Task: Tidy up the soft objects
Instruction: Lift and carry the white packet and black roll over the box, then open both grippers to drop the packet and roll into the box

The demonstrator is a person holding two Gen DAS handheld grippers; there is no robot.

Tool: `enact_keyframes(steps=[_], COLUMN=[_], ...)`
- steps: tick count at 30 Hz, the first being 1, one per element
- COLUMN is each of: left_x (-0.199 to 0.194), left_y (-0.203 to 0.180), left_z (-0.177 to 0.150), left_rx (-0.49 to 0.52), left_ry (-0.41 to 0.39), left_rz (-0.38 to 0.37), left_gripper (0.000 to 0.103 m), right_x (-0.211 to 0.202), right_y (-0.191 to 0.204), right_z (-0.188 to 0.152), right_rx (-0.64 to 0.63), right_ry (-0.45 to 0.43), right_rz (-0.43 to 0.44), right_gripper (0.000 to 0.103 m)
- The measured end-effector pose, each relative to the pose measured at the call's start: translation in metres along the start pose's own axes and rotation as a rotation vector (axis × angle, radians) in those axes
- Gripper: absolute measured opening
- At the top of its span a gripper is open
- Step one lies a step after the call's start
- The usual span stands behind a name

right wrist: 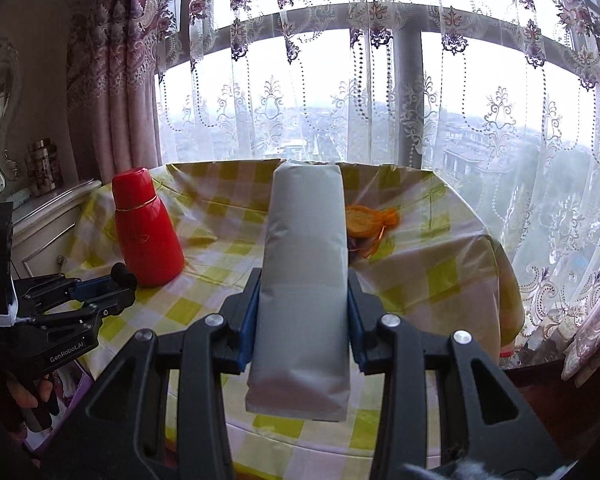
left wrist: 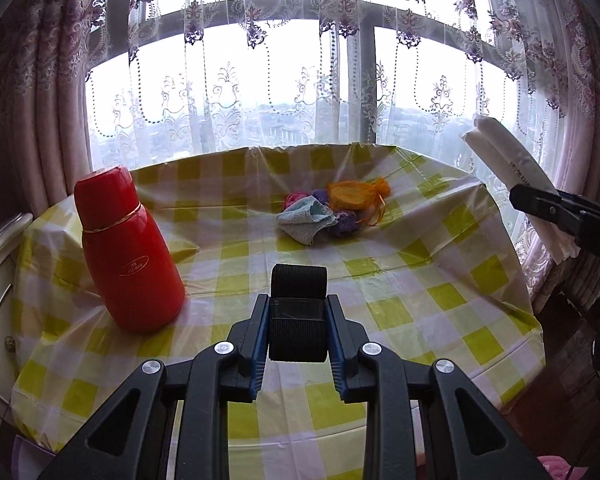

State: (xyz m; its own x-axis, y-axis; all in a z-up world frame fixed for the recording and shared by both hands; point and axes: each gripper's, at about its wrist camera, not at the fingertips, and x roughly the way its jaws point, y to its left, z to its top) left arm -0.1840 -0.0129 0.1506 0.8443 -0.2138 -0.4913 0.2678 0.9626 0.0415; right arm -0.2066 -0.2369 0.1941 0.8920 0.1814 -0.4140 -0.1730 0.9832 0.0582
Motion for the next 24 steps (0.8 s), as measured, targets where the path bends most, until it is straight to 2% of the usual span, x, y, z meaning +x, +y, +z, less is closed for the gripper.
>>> enact_keyframes(steps=[6, 12, 16, 24], left_x=[-0.033, -0.073, -0.106, -0.159], left_y=[0.017, 0.064, 0.104, 0.179], left_z=[0.004, -0.02, -0.05, -0.132], left_rx=[0.018, -0.032, -0.107, -0.32], left_ry=[-0.071, -0.082, -0.08, -0.034], left_rz=[0.036, 0.115, 0.184, 0.389], left_gripper=[0.028, 0.028, 0.028, 0.028], right_x=[-0.013, -0.016, -0.007, 0.009], right_y=[0.017, 0.075, 0.132, 0.248], right_z=[0.007, 0.0, -0.013, -0.042], right_rx=[-0.026, -0.148, -0.262, -0.474], right_ry=[-0.035, -0.024, 0.022, 0.152], right_rz=[0.056, 0.196, 0.317, 0.607], right_gripper=[0.042, 0.042, 0.042, 0.042])
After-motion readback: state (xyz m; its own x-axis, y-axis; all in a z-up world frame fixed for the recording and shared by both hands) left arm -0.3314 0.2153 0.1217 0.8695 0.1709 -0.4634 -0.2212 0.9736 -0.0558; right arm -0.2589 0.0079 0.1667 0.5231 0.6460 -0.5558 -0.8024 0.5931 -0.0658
